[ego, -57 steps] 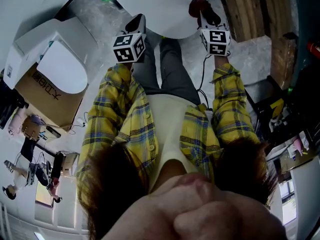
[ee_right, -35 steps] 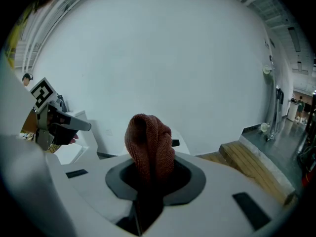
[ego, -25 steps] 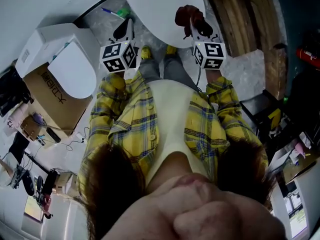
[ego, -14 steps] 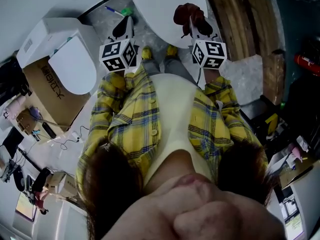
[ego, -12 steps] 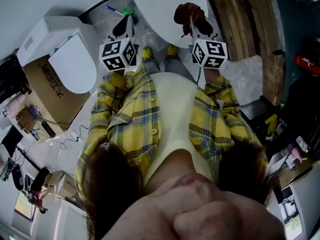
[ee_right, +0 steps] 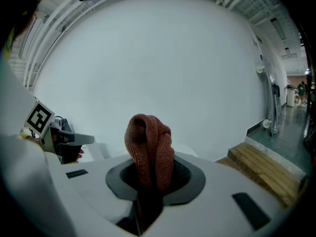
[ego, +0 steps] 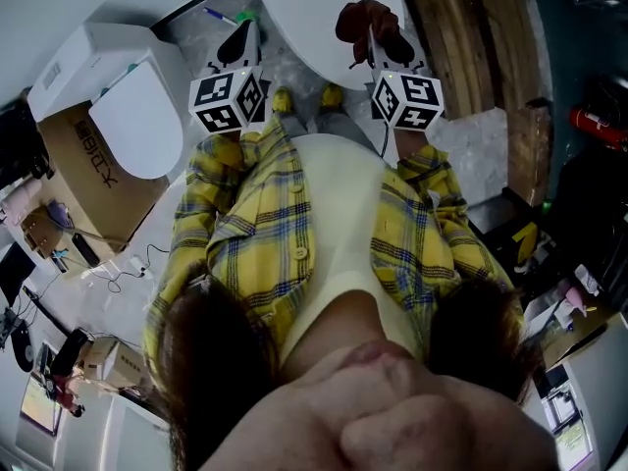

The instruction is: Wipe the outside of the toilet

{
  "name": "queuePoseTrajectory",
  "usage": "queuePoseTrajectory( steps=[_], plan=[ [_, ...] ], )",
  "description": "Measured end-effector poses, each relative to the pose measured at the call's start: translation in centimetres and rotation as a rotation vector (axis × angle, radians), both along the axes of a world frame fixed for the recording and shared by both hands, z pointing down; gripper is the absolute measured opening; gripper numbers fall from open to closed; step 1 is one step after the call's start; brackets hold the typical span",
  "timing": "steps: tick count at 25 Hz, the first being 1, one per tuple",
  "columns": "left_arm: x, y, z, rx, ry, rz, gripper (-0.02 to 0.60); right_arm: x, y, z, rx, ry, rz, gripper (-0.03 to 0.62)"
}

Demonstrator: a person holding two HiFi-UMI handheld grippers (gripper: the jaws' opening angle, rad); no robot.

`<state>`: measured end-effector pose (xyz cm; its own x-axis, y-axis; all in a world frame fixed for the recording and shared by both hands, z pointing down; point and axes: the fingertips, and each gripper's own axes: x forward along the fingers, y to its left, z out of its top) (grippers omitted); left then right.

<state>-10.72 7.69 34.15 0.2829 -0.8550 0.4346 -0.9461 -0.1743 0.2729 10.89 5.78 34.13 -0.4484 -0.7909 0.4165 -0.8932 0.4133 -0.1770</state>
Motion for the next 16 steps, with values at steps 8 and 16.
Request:
queuePoseTrajectory(
  steps=[8, 16],
  plan=[
    [0.9, 0.3, -0.2, -0.011, 0.057, 0.015, 0.008, 0.5, 0.5, -0.5, -0.002, -0.014, 0.005, 0.083],
    [0.6, 0.7, -1.2, 0.018, 0.084, 0.010, 0.008, -0.2, 1.0, -0.7, 0.004, -0.010, 0.010, 0.083]
  ],
)
